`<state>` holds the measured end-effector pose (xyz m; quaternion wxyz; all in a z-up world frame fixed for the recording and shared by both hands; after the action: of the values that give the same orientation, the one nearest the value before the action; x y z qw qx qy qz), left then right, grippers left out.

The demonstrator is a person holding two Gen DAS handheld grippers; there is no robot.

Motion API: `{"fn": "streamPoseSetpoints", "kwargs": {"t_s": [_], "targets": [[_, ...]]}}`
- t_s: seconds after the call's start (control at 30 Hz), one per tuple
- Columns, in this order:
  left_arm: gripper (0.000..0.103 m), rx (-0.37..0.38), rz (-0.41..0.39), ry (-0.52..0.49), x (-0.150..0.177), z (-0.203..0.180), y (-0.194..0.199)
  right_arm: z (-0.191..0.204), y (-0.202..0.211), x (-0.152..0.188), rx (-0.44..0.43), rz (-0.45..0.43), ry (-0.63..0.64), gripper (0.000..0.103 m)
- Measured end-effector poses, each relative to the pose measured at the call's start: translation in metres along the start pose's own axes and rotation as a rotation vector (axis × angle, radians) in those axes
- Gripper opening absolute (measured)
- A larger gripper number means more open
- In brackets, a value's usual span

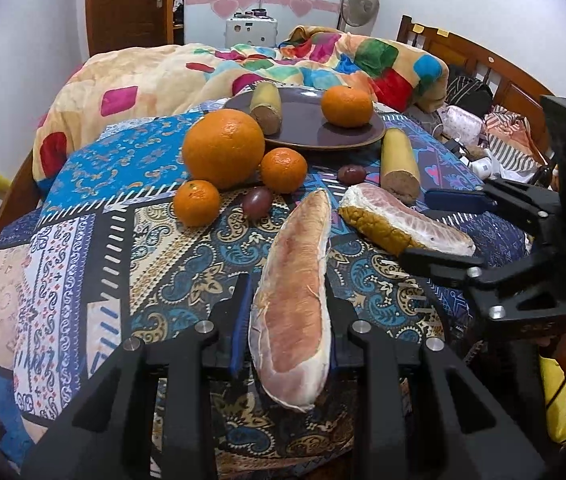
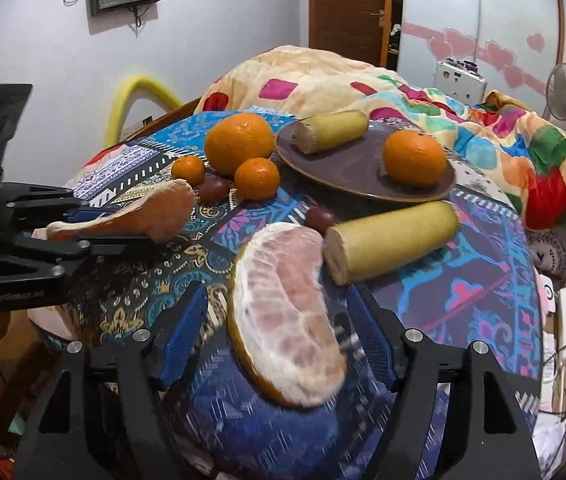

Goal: Organize fruits
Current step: 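Lift and carry the pomelo segments toward the purple plate with both tools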

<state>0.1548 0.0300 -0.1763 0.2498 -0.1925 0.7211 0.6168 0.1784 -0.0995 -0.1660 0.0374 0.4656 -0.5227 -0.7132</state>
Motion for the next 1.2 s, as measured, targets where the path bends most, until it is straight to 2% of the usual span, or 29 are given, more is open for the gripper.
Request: {"fn": "streamPoseSetpoints", "kwargs": {"t_s": [0.07,0.1,0.13,0.33,0.77,1.2], "targets": [[0.030,-0.002,-0.005,0.008,0.000,0.003,0.001,0.002,-0.009,-0.001,0.007,0.015,0.006,0.062],[0.030,-0.003,-0.010,0.012,-0.001,0.003,0.002,0.002,-0.013,-0.001,0.019,0.021,0.005,0.051],[0.030,-0.005,-0.017,0.014,-0.002,0.004,0.003,0.002,-0.013,-0.001,0.022,0.011,-0.008,0.049],[0.030,0.002,-0.036,0.033,-0.009,0.008,0.007,0.001,-0.002,-0.001,0.011,-0.010,-0.039,0.047],[0.030,0.000,-0.144,0.006,-0.045,-0.006,0.033,-0.016,0.061,-0.033,0.085,-0.205,-0.084,0.047],[0.030,-0.017,-0.198,-0.007,-0.099,-0.007,0.026,-0.045,0.056,-0.069,0.142,-0.252,-0.127,0.047]]}}
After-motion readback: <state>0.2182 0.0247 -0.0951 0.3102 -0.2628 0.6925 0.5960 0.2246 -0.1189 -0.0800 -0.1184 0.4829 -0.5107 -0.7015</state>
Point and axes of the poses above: each gripper's, at about its wrist camera, not at the fingertips, and y roughly against the way its jaws point, z to its left, x to its underside, the point moved 5 cm from there along -y, roughly the way its jaws point, and after that the axes turned 4 degrees about z, right-handed, at the moved point
